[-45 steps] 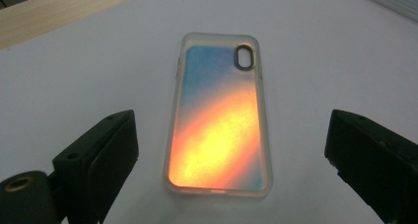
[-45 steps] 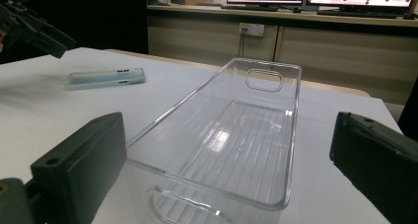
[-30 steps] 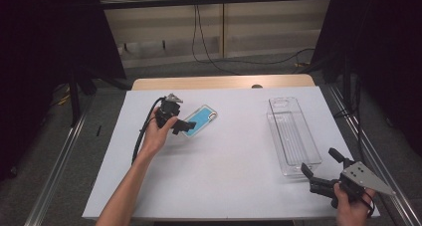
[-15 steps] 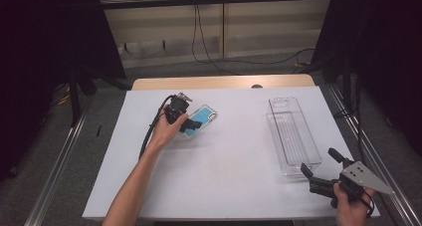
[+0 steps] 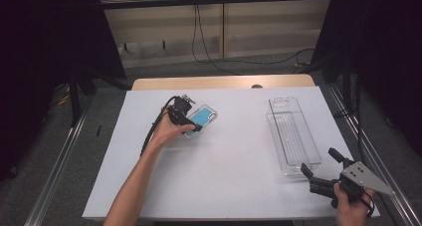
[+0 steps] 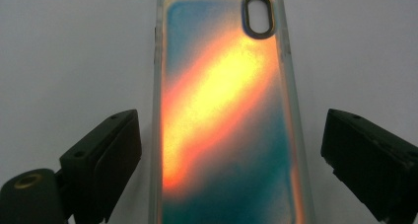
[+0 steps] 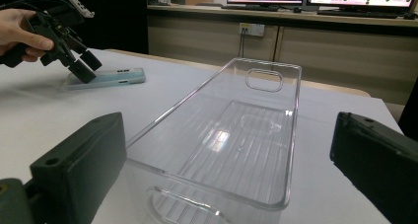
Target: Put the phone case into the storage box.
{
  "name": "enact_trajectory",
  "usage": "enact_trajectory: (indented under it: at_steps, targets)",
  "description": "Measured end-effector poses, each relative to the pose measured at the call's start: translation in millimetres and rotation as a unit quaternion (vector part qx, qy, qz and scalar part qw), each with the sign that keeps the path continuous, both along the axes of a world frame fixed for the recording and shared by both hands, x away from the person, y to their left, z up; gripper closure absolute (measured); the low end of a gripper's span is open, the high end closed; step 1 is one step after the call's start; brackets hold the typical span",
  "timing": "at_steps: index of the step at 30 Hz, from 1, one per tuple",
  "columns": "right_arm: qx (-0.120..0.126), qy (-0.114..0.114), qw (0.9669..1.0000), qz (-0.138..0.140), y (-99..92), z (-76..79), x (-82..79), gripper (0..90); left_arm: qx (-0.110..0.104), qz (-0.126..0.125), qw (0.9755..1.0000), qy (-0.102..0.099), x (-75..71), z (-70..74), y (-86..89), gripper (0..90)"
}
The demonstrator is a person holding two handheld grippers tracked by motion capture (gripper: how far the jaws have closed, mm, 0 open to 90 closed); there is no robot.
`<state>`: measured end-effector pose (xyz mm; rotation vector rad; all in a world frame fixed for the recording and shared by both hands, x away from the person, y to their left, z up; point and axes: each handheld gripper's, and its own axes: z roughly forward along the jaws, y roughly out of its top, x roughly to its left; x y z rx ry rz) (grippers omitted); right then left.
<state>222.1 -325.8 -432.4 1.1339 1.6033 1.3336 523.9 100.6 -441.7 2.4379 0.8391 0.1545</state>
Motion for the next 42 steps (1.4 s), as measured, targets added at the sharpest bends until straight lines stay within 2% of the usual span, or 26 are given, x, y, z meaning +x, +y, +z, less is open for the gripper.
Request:
enact_trajectory:
  at_steps: [2,4,8,10,12,19,23,24,29,32,33,40,42]
  targets:
    - [0.001,0.001,1.0000,0.000,0.0,-0.2,0.1,0.1,0.007,0.016,0.9999,-0.001,1.3,-1.9,0.2,8.0]
    - [0.001,0.001,1.0000,0.000,0.0,-0.1,0.0,0.1,0.009,0.016,0.9998,0.009,2.4,-3.9,-0.3,10.3]
    - [0.000,0.001,1.0000,0.000,-0.1,-0.1,-0.1,0.1,0.014,0.021,0.9996,0.012,2.4,-5.5,-3.1,8.9]
    - [0.000,0.002,1.0000,0.000,-0.1,-0.3,0.1,0.1,0.023,0.015,0.9996,0.011,3.4,-4.9,-3.7,9.4]
    - [0.000,0.002,1.0000,0.001,0.2,-0.4,0.2,0.2,0.023,0.018,0.9995,0.015,4.1,-4.3,-4.5,10.2]
    - [0.000,0.001,1.0000,0.002,0.6,0.1,0.0,0.2,0.028,0.005,0.9995,0.010,4.6,-4.5,-4.7,11.5]
    - [-0.001,0.002,1.0000,0.004,0.9,-0.1,0.0,0.2,0.040,0.000,0.9992,0.008,3.8,-3.9,-6.9,12.8]
    - [-0.002,0.002,1.0000,0.004,1.0,-0.1,0.0,0.2,0.043,-0.008,0.9990,0.008,4.0,-3.4,-6.4,13.9]
    - [-0.002,0.003,1.0000,0.005,1.4,-0.1,0.0,0.2,0.039,-0.002,0.9992,0.005,3.3,-4.8,-6.6,14.3]
    - [-0.002,0.003,1.0000,0.005,1.4,0.0,0.1,0.2,0.043,-0.004,0.9990,0.006,3.3,-4.6,-6.7,13.9]
    - [-0.001,0.003,1.0000,0.005,1.4,0.0,0.1,0.2,0.040,0.002,0.9992,0.005,3.1,-5.2,-7.4,13.6]
    - [-0.001,0.003,1.0000,0.005,1.2,-0.2,0.3,0.2,0.038,-0.001,0.9992,0.009,3.9,-4.9,-6.7,14.5]
    - [0.000,0.003,1.0000,0.006,1.3,0.0,-0.1,0.2,0.044,-0.003,0.9990,0.010,3.6,-3.8,-7.9,15.6]
